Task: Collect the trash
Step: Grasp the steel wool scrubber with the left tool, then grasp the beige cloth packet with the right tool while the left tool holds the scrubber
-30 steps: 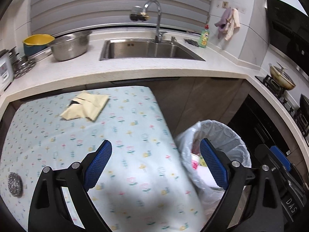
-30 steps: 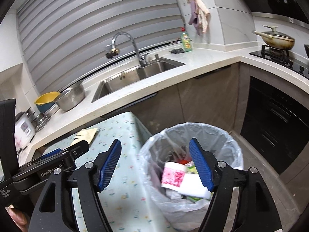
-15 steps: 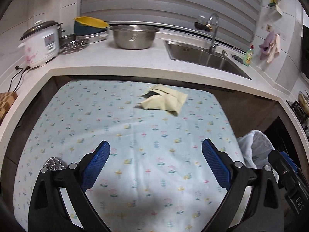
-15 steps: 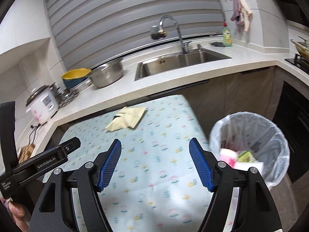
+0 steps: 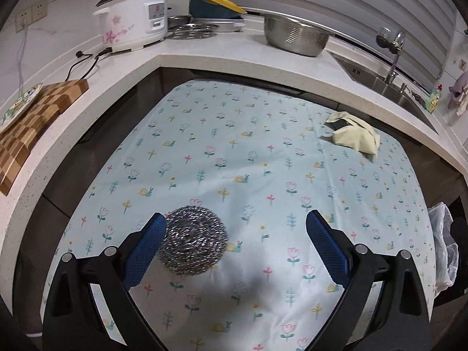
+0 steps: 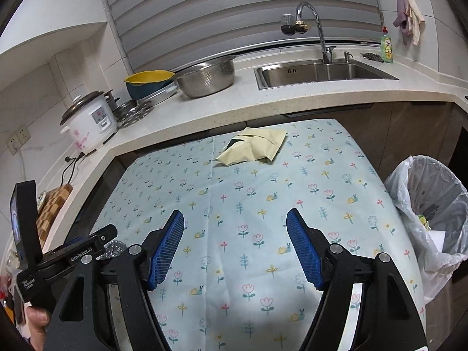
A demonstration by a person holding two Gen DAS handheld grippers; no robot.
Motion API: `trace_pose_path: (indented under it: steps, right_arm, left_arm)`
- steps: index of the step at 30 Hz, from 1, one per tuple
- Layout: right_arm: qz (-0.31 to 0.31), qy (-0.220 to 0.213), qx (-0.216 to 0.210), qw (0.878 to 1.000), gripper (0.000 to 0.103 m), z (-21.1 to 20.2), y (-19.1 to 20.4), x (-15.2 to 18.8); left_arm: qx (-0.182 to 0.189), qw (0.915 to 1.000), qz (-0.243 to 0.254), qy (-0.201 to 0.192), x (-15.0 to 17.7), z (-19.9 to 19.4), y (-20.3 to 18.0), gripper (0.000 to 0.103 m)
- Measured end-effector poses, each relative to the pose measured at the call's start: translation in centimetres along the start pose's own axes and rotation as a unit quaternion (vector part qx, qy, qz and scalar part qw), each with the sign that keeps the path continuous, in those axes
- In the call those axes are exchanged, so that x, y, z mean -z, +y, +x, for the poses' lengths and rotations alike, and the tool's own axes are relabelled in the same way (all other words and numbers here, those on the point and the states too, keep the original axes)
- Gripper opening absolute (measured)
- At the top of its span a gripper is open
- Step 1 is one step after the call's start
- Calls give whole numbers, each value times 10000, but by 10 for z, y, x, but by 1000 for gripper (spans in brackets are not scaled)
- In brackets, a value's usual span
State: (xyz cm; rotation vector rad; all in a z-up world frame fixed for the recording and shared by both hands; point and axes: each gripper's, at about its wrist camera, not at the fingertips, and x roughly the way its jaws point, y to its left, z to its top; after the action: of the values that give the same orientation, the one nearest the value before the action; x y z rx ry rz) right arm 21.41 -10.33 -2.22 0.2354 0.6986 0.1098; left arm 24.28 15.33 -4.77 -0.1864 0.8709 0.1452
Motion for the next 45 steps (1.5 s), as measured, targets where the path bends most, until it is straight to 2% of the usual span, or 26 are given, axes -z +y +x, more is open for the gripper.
trace_pose_path:
  steps: [10,16,26,27,29,30,38,45]
  right_arm:
    - [-104,243,-17,9996,70,19,26,14]
    - [-141,317,7,9994,70,30,35,16]
    - [-117,439,100,9989,70,56,34,14]
    - [-112,454,108,9988,70,59,34,13]
    - [-95,467,114,9988,70,64,33,12]
    - [-86,469,115,9988,70,66,32,11]
    - [-70,448,177,9988,70,83,24,-1]
    - [24,316,344,9989,70,103,2,-26]
  left_arm:
    - [-168,9993,-122,311,18,23,39,92]
    - [-84,9982,-186,564,25,39,45,93]
    - [58,9968,-217,772,26,64,43,92]
    - [84,9967,-228,773,25,66,42,90]
    - [104,9967,-234,768,23,68,41,78]
    - [149,9966,-230,772,22,69,40,74]
    - [385,9970,-216,631,7,69,28,71]
    - [640,9972,-3,390,-21,65,-8,71]
